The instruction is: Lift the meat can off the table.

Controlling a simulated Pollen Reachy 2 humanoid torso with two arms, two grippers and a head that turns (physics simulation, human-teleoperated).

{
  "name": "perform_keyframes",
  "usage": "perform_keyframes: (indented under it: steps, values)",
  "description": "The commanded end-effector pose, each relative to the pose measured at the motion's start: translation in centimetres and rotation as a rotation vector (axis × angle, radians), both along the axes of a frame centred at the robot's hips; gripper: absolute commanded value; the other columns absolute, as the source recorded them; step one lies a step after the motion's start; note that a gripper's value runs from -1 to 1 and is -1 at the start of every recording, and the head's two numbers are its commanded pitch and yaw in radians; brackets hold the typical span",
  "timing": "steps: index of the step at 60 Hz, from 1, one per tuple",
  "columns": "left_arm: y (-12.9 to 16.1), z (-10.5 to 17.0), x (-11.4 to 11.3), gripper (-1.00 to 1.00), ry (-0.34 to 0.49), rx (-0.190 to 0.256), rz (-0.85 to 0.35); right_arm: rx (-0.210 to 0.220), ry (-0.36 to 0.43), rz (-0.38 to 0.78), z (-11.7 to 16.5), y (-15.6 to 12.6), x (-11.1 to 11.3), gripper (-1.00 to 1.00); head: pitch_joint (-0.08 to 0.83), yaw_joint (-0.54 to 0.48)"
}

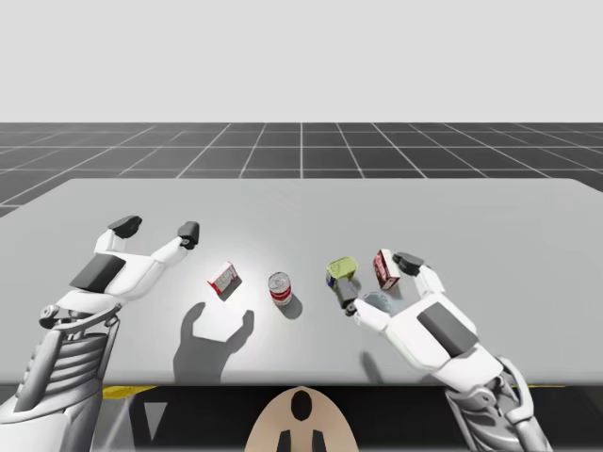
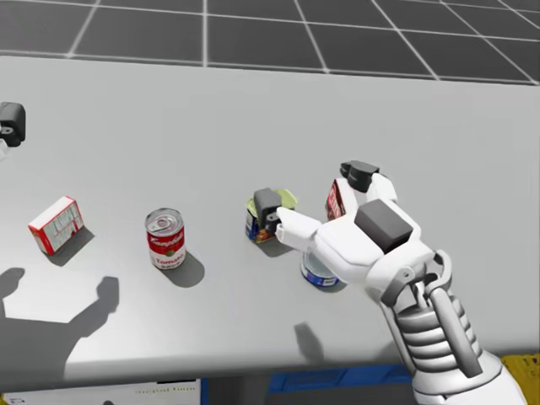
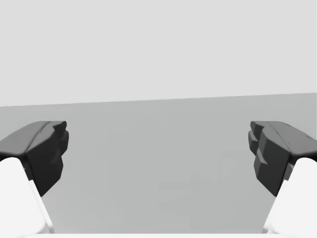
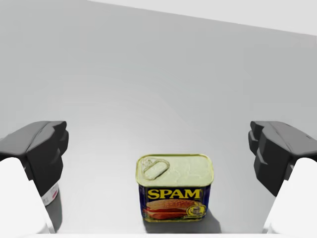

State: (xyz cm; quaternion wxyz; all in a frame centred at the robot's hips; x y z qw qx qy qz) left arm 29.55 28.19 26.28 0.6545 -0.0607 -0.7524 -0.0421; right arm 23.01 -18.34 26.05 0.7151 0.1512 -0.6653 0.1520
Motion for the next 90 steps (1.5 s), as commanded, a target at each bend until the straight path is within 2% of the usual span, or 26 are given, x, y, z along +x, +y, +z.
perform_keyframes:
  steps: [1,6,9,18,36,54,66,68,69,70,71,72,74,80,90]
  values:
    - [0.0,-0.1,0.1,-1.0,0.003,0.002,0.0,0.024,0.06,0.032,-1.8,1.6,-0.3,-1.0,0.629,-0.16]
    - [-0.1,-0.2,0.1,-1.0,0.004,0.006,0.0,0.014,0.096,0.048,-3.0,2.1,0.1,-1.0,0.629,-0.16]
    - [-0.2,-0.2,0.1,-1.0,0.004,0.008,0.001,-0.015,0.092,0.036,-3.8,2.4,0.6,-1.0,0.629,-0.15]
    - [-0.2,-0.2,0.0,-1.0,0.004,0.012,0.004,-0.058,0.095,-0.013,-5.7,2.8,2.1,-1.0,0.634,-0.15]
    - [-0.3,-0.2,-0.1,-1.0,0.003,0.013,0.006,-0.11,0.141,-0.049,-8.5,3.4,5.5,-1.0,0.636,-0.15]
    - [-0.4,-0.2,-0.1,-1.0,0.003,0.013,0.007,-0.131,0.189,-0.038,-9.4,4.9,8.0,-1.0,0.635,-0.14]
    - [-0.5,-0.2,-0.1,-1.0,0.004,0.013,0.008,-0.125,0.213,-0.032,-9.8,5.3,9.0,-1.0,0.631,-0.14]
    - [-0.5,-0.2,-0.1,-1.0,0.004,0.013,0.008,-0.119,0.214,-0.032,-9.9,5.2,9.0,-0.94,0.63,-0.14]
    - [-0.5,-0.2,-0.1,-1.0,0.004,0.013,0.008,-0.108,0.207,-0.043,-10.1,5.1,8.8,-0.57,0.63,-0.14]
    - [-0.5,-0.2,-0.1,-1.0,0.004,0.013,0.008,-0.112,0.217,-0.029,-10.2,5.1,8.8,0.59,0.629,-0.14]
    - [-0.5,-0.2,-0.1,-1.0,0.004,0.013,0.008,-0.115,0.22,-0.019,-10.3,5.0,8.8,0.92,0.628,-0.14]
    - [-0.5,-0.2,-0.1,-1.0,0.004,0.013,0.008,-0.115,0.226,-0.013,-10.3,5.0,8.7,1.0,0.628,-0.14]
    - [-0.5,-0.2,-0.1,-1.0,0.004,0.013,0.009,-0.097,0.257,-0.002,-10.4,4.9,8.5,1.0,0.626,-0.14]
    - [-0.5,-0.2,-0.1,-1.0,0.004,0.012,0.01,-0.102,0.266,0.003,-10.6,4.8,8.4,1.0,0.605,-0.15]
    - [-0.5,-0.2,-0.1,-1.0,0.003,0.013,0.011,-0.097,0.267,0.006,-10.7,4.7,8.3,1.0,0.491,-0.15]
